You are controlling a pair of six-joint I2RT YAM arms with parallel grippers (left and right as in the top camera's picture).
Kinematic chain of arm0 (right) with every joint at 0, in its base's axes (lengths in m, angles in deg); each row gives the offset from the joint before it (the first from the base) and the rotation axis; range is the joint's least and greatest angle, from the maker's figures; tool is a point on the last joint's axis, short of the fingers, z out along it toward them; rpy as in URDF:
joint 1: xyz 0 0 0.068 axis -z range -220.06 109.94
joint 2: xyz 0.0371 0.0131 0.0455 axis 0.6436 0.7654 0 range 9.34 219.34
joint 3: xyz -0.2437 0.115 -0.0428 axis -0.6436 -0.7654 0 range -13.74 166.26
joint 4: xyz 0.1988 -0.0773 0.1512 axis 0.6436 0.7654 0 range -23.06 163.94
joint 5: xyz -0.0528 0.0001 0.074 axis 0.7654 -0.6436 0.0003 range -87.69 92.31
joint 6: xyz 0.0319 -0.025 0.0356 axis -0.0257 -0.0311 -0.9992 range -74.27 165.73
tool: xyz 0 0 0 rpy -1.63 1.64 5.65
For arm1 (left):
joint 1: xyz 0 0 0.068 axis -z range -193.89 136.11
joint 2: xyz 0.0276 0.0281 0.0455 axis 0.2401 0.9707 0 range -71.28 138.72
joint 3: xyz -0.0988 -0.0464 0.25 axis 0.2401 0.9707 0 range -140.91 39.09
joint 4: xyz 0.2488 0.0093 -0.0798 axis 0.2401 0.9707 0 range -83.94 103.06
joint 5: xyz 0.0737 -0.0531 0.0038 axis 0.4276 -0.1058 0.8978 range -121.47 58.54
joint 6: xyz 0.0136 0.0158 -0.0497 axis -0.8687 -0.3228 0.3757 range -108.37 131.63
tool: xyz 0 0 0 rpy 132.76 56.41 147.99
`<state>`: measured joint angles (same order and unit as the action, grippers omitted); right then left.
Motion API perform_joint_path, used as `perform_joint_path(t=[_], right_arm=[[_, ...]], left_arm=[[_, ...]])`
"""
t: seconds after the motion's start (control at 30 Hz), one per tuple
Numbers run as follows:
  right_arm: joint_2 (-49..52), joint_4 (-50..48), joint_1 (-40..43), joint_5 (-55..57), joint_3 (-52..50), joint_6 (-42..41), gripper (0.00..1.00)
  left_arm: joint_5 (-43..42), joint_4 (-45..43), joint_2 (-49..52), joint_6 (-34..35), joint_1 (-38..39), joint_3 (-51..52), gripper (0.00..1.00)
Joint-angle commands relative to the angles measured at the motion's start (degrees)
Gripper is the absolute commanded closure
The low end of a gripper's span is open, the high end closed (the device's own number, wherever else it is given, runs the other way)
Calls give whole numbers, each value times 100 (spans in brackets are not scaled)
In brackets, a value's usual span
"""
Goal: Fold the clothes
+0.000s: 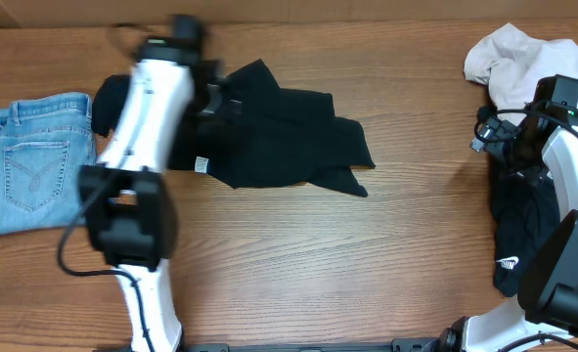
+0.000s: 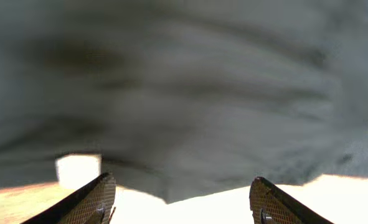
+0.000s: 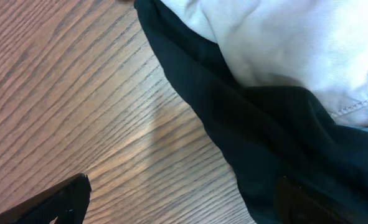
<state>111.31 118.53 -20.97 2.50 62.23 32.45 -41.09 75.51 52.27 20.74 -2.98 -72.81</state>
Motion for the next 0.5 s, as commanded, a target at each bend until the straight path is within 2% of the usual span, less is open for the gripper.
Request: perform_joint_path(t=[0.0,0.2,0.47], right_arm=[[-22,-26,15,-48,50,0,2],[-22,-28,15,-48,50,0,2],[-22,-26,15,-55,50,0,2]], left_arm=[[966,-127,-22,-446,935,-44,29],[1425,-267,26,-439,2044,79,38],[1856,-723,330,-581,2592,682,40]])
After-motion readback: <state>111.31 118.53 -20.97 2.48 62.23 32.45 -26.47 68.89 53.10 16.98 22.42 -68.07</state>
